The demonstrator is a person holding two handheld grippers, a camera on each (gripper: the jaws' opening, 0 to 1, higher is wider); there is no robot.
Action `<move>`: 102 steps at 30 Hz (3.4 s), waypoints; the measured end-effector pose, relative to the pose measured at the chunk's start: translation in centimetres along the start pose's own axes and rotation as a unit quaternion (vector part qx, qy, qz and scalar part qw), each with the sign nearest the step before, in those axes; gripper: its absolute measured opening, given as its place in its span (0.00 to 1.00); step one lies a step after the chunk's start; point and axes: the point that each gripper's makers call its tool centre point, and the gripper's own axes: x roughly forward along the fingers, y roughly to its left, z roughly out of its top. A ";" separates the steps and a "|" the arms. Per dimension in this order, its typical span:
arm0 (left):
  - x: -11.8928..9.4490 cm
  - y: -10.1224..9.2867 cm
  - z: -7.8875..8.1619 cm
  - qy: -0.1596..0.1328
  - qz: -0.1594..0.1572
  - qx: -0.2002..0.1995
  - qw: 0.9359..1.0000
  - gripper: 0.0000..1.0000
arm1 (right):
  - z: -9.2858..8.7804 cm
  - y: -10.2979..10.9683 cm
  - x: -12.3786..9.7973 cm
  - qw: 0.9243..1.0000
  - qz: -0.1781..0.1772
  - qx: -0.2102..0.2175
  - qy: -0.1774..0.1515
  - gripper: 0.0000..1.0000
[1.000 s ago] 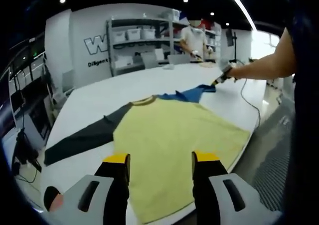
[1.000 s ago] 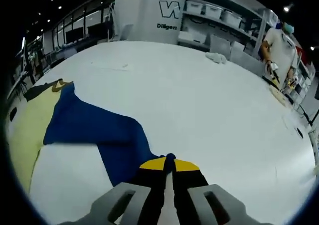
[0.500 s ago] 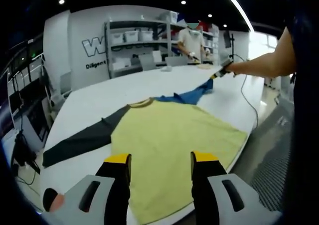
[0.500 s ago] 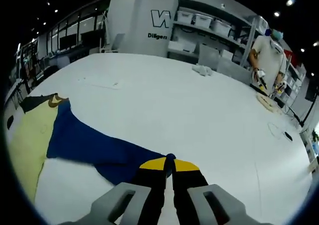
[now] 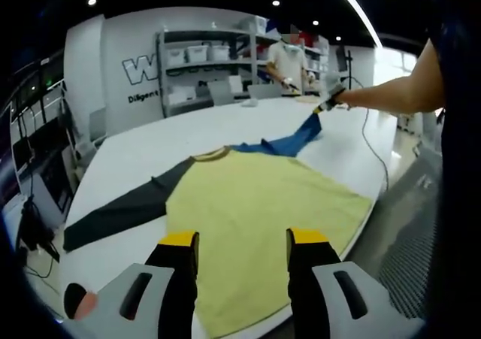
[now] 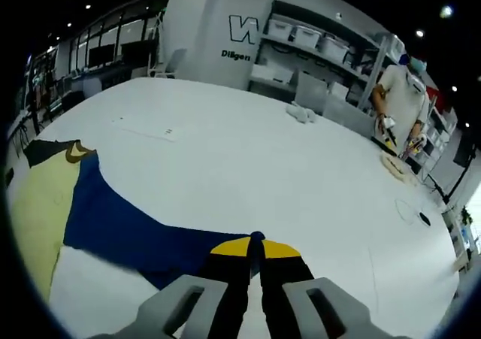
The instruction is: Fold the garment on the visible template until the final outline fits inside the template.
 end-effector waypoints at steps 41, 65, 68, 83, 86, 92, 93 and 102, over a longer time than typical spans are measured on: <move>0.2 -0.5 -0.3 0.016 -0.003 0.001 1.000 0.41 | -6.6 4.0 2.5 0.993 0.080 0.038 0.075 0.10; 0.2 -0.5 -0.3 0.016 -0.002 0.000 1.000 0.40 | -6.9 5.3 2.5 0.994 0.086 0.006 0.067 0.09; 0.2 -0.5 -0.3 0.016 -0.002 0.001 1.000 0.40 | -6.4 5.4 1.9 0.995 0.081 -0.008 0.056 0.03; 0.0 -0.7 0.0 0.006 -0.007 0.003 1.000 0.40 | -4.2 4.4 -0.6 0.998 0.062 0.021 0.017 0.00; 0.0 -0.7 0.1 0.004 -0.008 0.003 1.000 0.39 | -4.1 3.3 -1.2 0.997 0.048 0.053 0.011 0.00; -0.1 -0.8 0.2 0.002 -0.011 0.004 1.000 0.39 | -4.9 1.7 -2.3 0.993 0.027 0.112 0.011 0.00; -0.1 -0.8 0.2 0.001 -0.012 0.005 1.000 0.39 | -5.1 1.5 -2.5 0.992 0.025 0.122 0.014 0.00; -0.1 -1.0 0.3 0.000 -0.015 0.006 1.000 0.39 | -9.0 1.1 -2.8 0.983 0.016 0.168 0.076 0.00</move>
